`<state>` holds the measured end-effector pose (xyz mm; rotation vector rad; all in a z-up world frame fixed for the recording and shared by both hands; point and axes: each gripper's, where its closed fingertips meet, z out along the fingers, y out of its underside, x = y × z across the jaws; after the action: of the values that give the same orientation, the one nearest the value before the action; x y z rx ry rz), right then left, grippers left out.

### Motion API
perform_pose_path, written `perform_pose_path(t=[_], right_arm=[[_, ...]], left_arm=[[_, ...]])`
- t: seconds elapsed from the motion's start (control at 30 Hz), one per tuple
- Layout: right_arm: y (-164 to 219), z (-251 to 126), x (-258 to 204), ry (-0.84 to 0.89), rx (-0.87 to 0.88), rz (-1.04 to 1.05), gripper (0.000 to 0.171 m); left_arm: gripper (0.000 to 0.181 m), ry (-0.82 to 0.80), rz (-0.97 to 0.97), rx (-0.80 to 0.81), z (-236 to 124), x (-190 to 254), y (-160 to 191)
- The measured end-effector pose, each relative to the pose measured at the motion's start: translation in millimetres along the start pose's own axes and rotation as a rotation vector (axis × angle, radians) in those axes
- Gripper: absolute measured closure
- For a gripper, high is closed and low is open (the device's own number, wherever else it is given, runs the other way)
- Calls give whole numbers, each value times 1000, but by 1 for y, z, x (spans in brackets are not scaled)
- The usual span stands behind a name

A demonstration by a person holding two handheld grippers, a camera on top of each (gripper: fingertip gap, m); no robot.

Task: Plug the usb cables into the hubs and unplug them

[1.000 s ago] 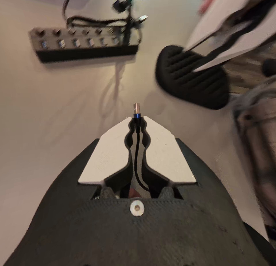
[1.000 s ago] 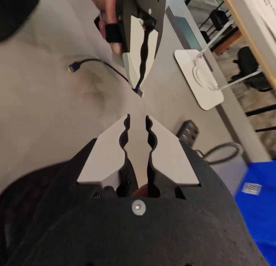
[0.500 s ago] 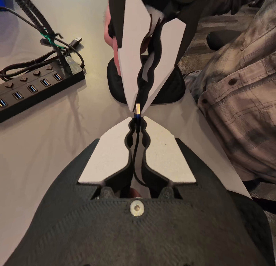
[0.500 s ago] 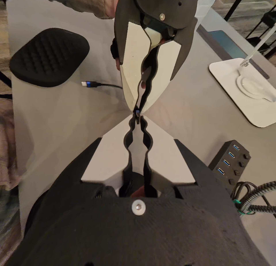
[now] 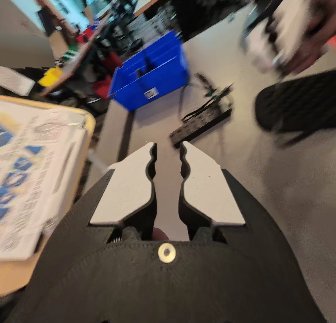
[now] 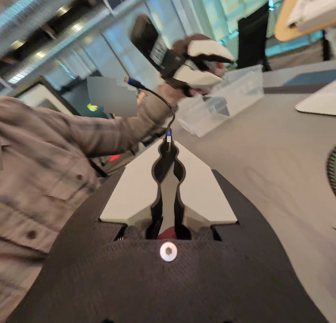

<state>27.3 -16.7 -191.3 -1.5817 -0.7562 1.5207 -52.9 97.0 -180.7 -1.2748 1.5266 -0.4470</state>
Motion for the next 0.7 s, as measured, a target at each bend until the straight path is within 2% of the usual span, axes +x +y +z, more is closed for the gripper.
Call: perform_pose_path(t=[0.07,0.13,0.3,0.47,0.7], right_arm=[[-15,-5,-21,-84,50,4,169],[-23,-6,-31,-111,73,10,169],[-10,-3,-20,-104,77,153,169],[18,-2,-10,-91,8,253,169],[29,-1,-10,-110,-30,313,169]], left_arm=[[153,-61,87,-62,1,-12,18],[145,-44,165,-77,13,3,25],[120,-8,318,114,42,73,-22],[122,44,267,280,47,116,-58],[151,112,234,344,45,139,-76]])
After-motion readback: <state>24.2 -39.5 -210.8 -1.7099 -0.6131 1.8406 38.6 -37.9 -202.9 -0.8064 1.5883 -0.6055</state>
